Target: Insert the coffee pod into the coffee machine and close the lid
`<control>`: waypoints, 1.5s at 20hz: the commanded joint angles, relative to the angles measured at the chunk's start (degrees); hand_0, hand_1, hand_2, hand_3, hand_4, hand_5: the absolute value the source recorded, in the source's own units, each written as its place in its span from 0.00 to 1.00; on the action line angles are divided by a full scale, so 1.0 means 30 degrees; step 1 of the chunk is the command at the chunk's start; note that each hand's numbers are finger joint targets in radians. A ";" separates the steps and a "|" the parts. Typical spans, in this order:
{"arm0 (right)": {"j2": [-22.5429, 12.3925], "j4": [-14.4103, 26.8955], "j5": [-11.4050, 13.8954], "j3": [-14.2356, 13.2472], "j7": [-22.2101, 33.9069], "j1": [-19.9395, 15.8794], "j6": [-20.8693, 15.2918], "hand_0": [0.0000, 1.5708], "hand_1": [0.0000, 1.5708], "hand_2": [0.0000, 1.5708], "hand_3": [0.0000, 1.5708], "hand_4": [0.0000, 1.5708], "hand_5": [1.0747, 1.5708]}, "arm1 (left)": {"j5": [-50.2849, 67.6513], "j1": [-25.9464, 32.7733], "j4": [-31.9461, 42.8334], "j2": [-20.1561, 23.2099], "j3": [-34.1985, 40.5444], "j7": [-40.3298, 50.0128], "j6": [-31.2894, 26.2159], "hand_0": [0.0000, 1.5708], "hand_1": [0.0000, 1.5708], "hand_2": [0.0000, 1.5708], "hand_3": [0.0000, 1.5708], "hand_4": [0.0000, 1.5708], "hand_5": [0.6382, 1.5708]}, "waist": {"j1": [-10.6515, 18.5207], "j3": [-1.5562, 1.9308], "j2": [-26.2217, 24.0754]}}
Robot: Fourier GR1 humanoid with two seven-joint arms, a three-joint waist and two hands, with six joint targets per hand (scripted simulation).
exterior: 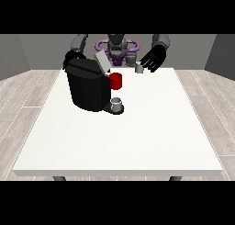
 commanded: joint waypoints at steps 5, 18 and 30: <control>0.0231 -0.1014 0.0072 0.0574 0.0855 -0.0733 -0.0045 0.00 0.00 0.00 0.00 0.33 1.00 | 0.0444 -0.2611 0.0414 0.0662 0.1252 0.1436 -0.0603 0.81 0.81 0.83 0.79 0.33 1.00 | -0.1200 -0.0006 0.0684; -0.0948 -0.1498 0.0228 -0.0403 0.0840 -0.2629 -0.0131 0.00 0.00 0.00 0.00 0.33 1.00 | -0.0220 -0.5439 0.0704 0.0362 0.1265 0.2717 0.0103 0.80 0.80 0.83 0.79 0.31 1.00 | -0.2330 0.0003 0.2689; -0.0175 -0.1476 0.0258 -0.0124 0.0414 -0.1169 -0.0520 0.00 0.00 0.00 0.00 0.34 1.00 | -0.0636 -0.5077 0.0906 -0.0704 0.0846 0.2690 0.0240 0.78 0.78 0.82 0.77 0.33 1.00 | -0.1992 0.0003 0.2114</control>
